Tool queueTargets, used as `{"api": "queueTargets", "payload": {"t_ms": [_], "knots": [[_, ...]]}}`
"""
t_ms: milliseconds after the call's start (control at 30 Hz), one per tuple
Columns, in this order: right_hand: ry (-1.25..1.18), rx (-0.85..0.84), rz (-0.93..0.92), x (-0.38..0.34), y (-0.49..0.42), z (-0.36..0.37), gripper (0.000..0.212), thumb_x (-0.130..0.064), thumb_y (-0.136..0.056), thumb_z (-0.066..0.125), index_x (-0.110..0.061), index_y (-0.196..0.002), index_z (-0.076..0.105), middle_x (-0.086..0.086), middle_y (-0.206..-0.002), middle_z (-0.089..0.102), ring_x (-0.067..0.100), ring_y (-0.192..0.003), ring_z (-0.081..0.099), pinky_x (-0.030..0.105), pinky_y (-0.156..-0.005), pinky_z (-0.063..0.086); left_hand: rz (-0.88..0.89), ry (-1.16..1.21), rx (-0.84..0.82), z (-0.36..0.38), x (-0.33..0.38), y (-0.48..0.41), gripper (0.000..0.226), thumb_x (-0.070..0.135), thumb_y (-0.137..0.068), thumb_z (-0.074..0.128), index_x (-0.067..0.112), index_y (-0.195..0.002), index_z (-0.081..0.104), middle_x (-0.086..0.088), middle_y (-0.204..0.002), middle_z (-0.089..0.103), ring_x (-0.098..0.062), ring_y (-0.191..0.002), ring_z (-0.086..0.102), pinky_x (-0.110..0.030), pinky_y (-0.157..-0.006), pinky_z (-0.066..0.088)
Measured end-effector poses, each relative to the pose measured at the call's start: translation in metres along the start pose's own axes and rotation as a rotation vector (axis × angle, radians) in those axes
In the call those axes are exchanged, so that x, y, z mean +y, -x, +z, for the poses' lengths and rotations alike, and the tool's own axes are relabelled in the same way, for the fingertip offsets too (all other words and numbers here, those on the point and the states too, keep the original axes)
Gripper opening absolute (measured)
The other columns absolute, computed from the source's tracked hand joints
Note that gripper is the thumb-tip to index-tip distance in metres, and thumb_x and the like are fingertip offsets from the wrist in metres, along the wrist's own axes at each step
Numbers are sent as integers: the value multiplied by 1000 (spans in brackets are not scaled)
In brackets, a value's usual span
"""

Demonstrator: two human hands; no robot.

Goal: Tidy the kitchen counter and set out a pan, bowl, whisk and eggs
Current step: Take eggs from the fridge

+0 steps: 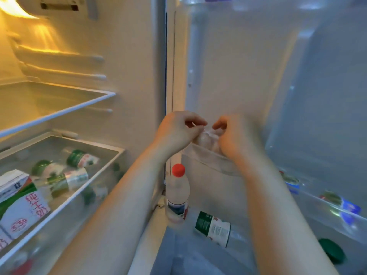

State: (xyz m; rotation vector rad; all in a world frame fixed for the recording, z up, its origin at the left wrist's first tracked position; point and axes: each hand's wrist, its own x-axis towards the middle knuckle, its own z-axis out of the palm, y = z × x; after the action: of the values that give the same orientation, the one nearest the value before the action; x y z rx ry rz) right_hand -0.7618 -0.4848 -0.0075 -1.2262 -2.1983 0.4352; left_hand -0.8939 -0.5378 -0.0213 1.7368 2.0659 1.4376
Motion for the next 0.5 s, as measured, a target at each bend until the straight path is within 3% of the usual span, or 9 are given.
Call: {"api": "queueTargets", "payload": {"t_ms": [133,267,367,500], "knots": [[4,84,-53,3,-2,7,21,-25,-80,71,-23,-101,69,6,-98,68,25,-92,62,30,-78,48,11,-19,-51,-3,-3,-4,14,24,-81,68,37,-77,69,17,-81,67,1,-70,53,-14,-68,40],[45,82,-110,4,-1,6,21,-12,-81,62,-21,-98,72,11,-100,68,30,-94,62,40,-82,51,2,-24,-74,-5,-5,-8,7,27,-81,68,29,-80,74,15,-83,68,0,-71,53,-20,-69,41],[-2,78,-85,6,-3,8,20,-12,-85,61,-21,-98,72,9,-101,69,27,-94,63,38,-83,51,5,-73,-89,-4,-6,-10,8,29,-83,66,29,-82,74,16,-82,66,3,-68,50,-20,-66,38],[-39,65,-26,4,-6,11,12,-15,-87,63,-20,-90,73,9,-90,70,25,-87,64,35,-79,51,-21,-58,-98,-1,-7,-11,9,32,-82,65,34,-79,73,19,-87,66,-2,-74,49,-25,-74,41]]}}
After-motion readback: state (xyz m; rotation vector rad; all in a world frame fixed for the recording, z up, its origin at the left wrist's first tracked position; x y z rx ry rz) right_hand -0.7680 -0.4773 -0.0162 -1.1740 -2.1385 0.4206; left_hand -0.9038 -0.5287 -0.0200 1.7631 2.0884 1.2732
